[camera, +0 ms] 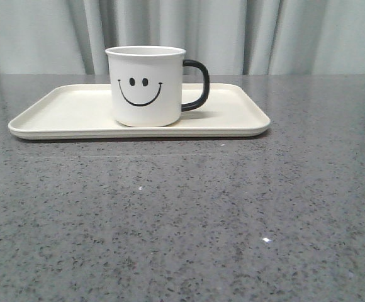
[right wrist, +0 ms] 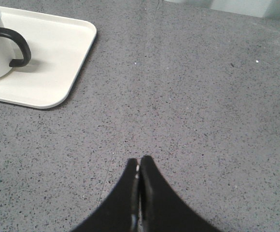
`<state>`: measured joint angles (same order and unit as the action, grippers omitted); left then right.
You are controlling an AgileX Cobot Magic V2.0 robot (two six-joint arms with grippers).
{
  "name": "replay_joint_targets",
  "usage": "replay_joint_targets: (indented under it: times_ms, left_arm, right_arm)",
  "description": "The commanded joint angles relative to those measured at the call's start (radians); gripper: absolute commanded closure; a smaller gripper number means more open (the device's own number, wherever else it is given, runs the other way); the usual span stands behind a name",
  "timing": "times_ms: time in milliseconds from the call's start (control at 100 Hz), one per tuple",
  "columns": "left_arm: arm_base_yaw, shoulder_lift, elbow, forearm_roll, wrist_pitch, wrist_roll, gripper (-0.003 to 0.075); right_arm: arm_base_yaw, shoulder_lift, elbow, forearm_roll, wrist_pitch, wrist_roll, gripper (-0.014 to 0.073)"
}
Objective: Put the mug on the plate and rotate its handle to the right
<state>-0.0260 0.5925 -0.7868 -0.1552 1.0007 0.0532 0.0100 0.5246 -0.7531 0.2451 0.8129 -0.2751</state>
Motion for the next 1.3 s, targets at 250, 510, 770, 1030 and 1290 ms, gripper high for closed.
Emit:
replay_joint_targets:
  times_ms: [250,510,770,1030,1290]
  left_arm:
    - [0.002,-0.088,0.085,0.081,-0.475,-0.008,0.0740]
    - [0.002,-0.304,0.425,0.081,-0.884,-0.008,0.0740]
    - [0.002,-0.502,0.674,0.090,-0.994,-0.016,0.0740]
    - [0.002,-0.600,0.765,0.242,-1.001,-0.215,0.0740]
    - [0.002,-0.625,0.797,0.240,-1.001,-0.215,0.0740]
  right_arm:
    - [-0.005,0.004,-0.025,0.006,-0.060,-0.001,0.0661]
    - [-0.005,0.004,-0.025,0.006,-0.060,-0.001,0.0661]
    - [-0.005,0.004,-0.025,0.006,-0.060,-0.001,0.0661]
    - [-0.005,0.004,-0.025,0.006,-0.060,-0.001,0.0661]
    - [-0.005,0.004,-0.025,0.006,-0.060,-0.001,0.0661]
